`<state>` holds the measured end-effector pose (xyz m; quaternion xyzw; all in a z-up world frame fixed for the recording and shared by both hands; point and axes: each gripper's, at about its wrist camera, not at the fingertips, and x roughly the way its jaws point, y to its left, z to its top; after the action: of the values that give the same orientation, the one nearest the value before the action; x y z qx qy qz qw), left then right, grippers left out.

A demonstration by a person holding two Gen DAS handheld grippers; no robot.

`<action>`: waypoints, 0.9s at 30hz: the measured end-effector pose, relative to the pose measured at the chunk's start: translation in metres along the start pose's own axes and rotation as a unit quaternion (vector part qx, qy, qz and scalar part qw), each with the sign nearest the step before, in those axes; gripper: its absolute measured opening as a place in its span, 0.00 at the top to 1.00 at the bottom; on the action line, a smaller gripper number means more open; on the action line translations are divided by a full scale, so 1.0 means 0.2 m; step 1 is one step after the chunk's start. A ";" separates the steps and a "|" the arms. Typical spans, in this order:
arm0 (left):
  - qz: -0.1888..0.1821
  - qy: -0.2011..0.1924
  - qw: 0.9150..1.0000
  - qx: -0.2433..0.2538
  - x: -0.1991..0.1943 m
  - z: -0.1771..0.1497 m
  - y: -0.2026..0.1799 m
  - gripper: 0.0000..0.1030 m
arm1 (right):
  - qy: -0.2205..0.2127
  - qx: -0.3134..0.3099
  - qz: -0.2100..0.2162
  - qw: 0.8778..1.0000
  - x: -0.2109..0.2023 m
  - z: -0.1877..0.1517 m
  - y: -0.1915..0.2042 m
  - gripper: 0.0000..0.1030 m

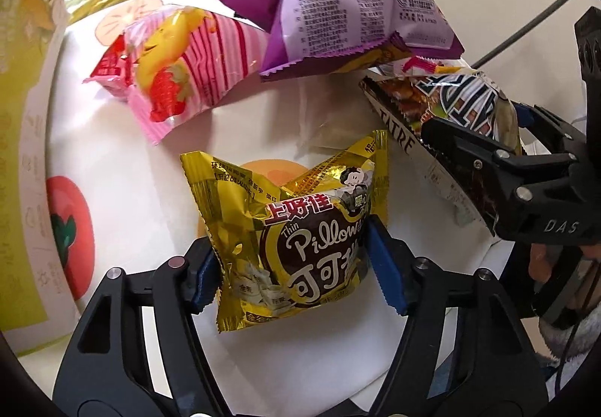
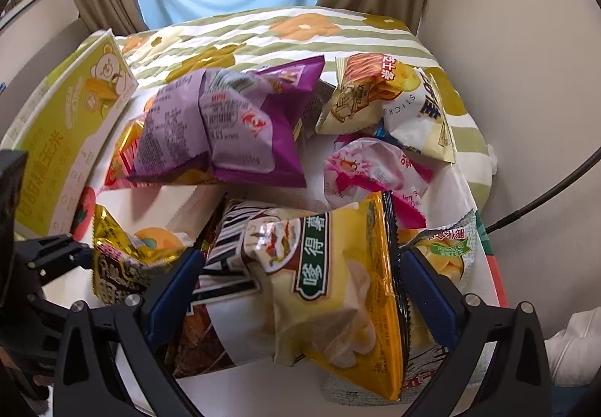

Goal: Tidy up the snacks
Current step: 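Carry the yellow Pillow bag into the green box and open the left tool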

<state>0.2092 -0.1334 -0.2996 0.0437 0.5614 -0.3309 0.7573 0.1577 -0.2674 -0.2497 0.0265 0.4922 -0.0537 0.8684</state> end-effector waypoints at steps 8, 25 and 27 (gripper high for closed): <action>0.016 -0.007 1.000 -0.007 -0.03 0.00 0.03 0.37 | 0.018 -0.015 0.009 1.000 0.07 0.00 0.02 0.00; 0.044 -0.029 0.998 -0.022 -0.20 -0.06 0.01 0.42 | 0.007 -0.028 0.048 0.998 -0.02 -0.06 0.08 0.18; 0.048 -0.036 0.998 -0.025 -0.25 -0.06 -0.01 0.42 | 0.002 -0.029 0.049 0.998 -0.05 -0.05 0.09 0.18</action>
<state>0.1908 -0.1060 -0.2592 0.0396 0.5388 -0.2817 0.7929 0.1453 -0.2484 -0.2460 0.0254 0.4935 0.0038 0.8694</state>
